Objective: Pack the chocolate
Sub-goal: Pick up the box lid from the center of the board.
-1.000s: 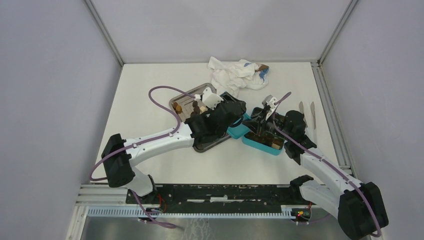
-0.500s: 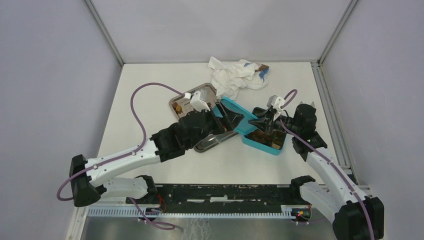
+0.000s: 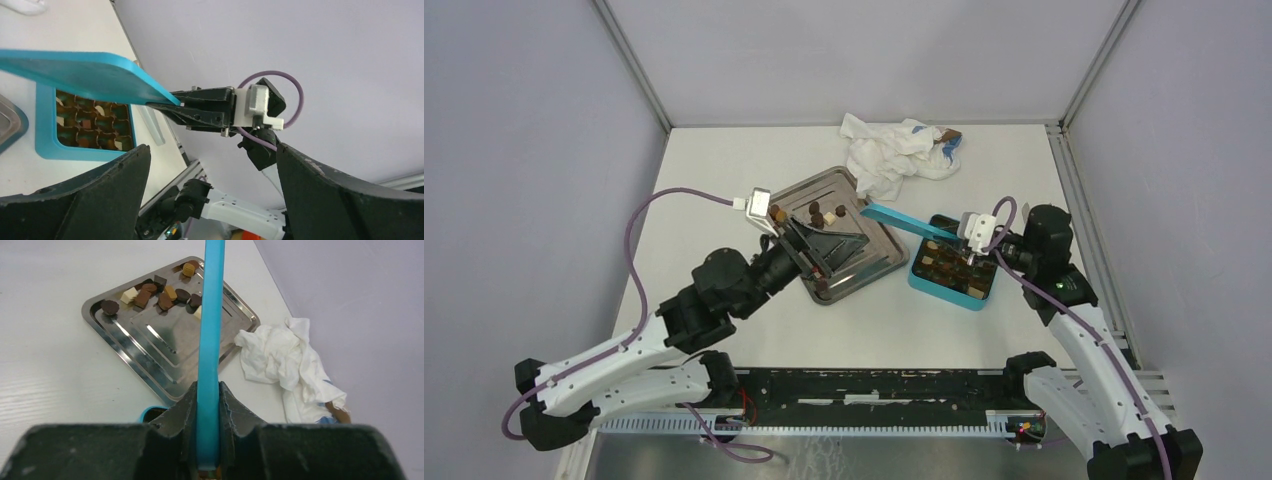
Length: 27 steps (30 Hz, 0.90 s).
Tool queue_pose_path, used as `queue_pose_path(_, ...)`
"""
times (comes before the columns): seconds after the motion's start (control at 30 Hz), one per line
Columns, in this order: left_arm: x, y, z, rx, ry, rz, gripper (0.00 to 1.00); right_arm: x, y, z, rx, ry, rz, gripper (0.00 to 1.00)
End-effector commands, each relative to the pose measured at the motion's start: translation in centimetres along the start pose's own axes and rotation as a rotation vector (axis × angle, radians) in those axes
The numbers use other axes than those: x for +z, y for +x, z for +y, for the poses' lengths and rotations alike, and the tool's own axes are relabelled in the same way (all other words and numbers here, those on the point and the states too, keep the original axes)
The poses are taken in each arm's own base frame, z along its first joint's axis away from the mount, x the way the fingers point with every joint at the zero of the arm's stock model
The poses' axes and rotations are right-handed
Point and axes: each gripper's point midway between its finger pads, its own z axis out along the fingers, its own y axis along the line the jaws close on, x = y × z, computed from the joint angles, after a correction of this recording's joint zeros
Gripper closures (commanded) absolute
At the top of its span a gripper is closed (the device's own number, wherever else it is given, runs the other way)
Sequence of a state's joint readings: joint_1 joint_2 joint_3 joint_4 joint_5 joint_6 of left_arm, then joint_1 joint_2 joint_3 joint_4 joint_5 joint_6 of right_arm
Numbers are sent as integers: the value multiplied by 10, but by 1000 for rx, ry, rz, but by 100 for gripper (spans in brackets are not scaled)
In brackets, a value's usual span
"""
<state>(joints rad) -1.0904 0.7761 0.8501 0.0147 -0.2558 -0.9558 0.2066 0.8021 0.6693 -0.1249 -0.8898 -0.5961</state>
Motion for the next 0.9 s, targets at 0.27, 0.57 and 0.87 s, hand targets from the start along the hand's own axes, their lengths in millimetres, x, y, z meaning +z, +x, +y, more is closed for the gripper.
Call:
queue_pose_path(0.27,39,-27,64,-573,-100,-81,0,-8,-49,-38,-434,-1,-12,100)
queue_pose_path(0.57,68,-32,92,-743,-181,-120,2,-4,-42,-8,-518,-127,-77,100)
queue_pose_path(0.87,97,4,104,-819,-251,-17,29,-3,-41,6,-544,-181,-130,100)
